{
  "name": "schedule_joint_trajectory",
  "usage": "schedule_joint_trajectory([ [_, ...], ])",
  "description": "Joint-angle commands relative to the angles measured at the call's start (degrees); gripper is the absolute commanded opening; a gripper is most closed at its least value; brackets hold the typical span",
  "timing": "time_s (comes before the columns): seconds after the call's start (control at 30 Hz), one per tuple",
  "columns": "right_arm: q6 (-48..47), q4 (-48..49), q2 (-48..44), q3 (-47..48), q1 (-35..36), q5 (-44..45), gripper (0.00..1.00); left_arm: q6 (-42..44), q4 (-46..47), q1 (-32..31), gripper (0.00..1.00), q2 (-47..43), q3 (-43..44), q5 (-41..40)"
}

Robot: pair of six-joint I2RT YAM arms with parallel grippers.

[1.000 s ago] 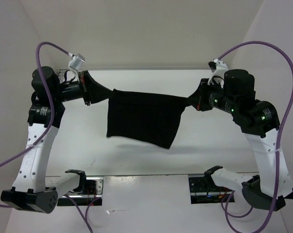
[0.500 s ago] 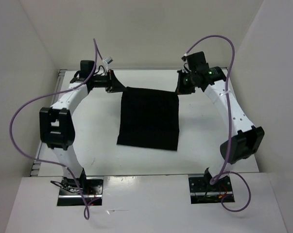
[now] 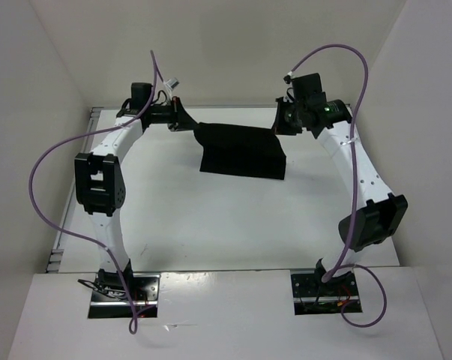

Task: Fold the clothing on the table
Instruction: Fold the skirt

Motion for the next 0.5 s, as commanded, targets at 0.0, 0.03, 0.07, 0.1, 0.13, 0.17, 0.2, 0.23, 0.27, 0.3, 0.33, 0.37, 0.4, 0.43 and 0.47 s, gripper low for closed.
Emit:
schedule_joint_trajectory([
  [0.0,-1.29,1.41,-6.6,-0.82,-0.23,-0.34,0.0,0.61,1.46,0.08,0.04,-6.69,2.13,1.89],
  [0.03,-1.29,1.4,-7.48,-0.82,-0.23,-1.83,0.0,0.61,1.45,0.08,0.04,-7.92,1.52,1.89],
  [0.07,-1.29,0.79,-8.53,-1.6,-0.23,-2.63,0.0,0.61,1.45,0.08,0.04,-11.06,-0.05,2.85],
  [0.1,-1.29,0.0,-10.72,-1.61,-0.23,-3.24,0.0,0.61,1.45,0.08,0.04,-12.92,-1.02,3.46],
  [0.13,-1.29,-0.53,-11.96,-2.13,-0.23,-3.25,0.0,0.61,1.45,0.08,0.04,-14.94,-2.07,3.47],
  [0.17,-1.29,-1.23,-13.19,-2.14,1.25,-3.25,0.0,0.61,1.45,0.08,0.04,-19.14,-3.22,3.47],
  [0.2,-1.81,-2.72,-15.81,-2.14,1.87,-3.25,0.0,0.08,1.98,0.08,0.04,-21.44,-5.75,4.78],
  [0.23,-1.82,-3.51,-17.14,-1.53,2.4,-3.95,0.0,0.08,2.59,0.08,0.04,-25.99,-6.99,5.57],
  [0.27,-1.82,-4.31,-18.37,-1.52,2.93,-4.48,0.0,-0.7,2.6,0.08,0.04,-28.3,-8.14,6.36],
  [0.3,-1.82,-4.92,-21.52,-1.52,3.63,-4.48,0.0,-0.71,2.07,0.08,0.04,-30.67,-9.11,7.68],
  [0.33,-1.82,-4.93,-23.03,-1.52,3.64,-5.09,0.0,-0.71,2.07,0.08,0.04,-35.39,-11.21,7.69],
  [0.37,-1.82,-5.45,-24.44,-1.52,3.64,-5.1,0.0,-0.1,1.55,0.08,0.04,-37.61,-11.92,7.69],
  [0.4,-1.82,-5.46,-25.49,-1.52,3.64,-5.1,0.0,-0.1,0.76,0.08,0.04,-39.64,-12.54,6.99],
  [0.43,-1.21,-5.46,-26.29,-1.52,3.64,-5.1,0.0,0.42,0.75,0.08,0.04,-41.92,-12.54,4.81],
  [0.47,-1.2,-5.46,-26.3,-1.52,3.64,-4.57,0.0,0.43,0.23,0.08,0.04,-41.94,-12.54,4.27],
])
